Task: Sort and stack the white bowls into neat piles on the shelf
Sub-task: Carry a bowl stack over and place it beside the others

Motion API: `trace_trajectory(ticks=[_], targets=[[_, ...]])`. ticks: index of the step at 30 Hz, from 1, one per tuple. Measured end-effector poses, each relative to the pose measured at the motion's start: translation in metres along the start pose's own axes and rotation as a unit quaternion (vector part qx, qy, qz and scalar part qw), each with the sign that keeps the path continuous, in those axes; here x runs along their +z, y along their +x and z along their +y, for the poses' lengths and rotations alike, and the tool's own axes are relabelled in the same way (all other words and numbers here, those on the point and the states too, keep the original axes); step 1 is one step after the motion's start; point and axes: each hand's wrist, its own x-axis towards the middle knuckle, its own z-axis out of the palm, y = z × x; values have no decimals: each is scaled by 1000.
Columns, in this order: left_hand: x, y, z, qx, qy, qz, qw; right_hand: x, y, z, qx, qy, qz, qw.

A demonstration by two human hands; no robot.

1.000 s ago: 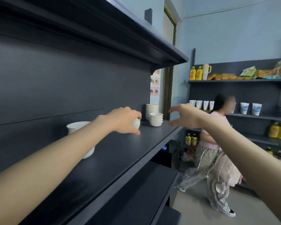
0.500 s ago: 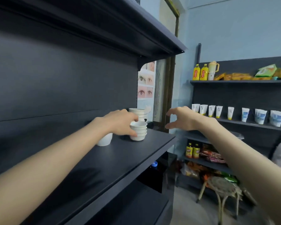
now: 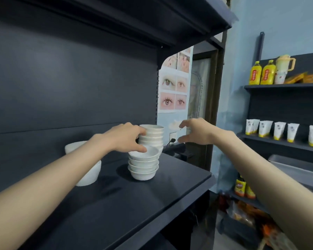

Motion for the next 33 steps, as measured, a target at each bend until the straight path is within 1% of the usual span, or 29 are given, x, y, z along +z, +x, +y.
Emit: trace_trajectory(ticks=[4,9,13,17,20,26,29,33], targets=[[16,61,-5,-32,0,9,999,10,60,38,-27,-3,-12,1000],[29,122,-8,-80,4,17,997,21,126,73,-72,29,-14,997],[42,148,-10,-128,-7,24,991,38,172,92,-110,70,-26,991],[60,160,-4,-192,-14,38,981,58,207,105,-169,88,-46,980],[71,170,13,-253,-21,58,966,69,230,122,-227,106,-67,966],[86,181,45,-364,-34,76,927,86,262,144,-299,163,-109,934],[96,188,61,-390,-43,93,915,100,271,147,-320,198,-126,918],[104,197,72,-414,-73,142,896,115,283,148,-328,236,-140,904]])
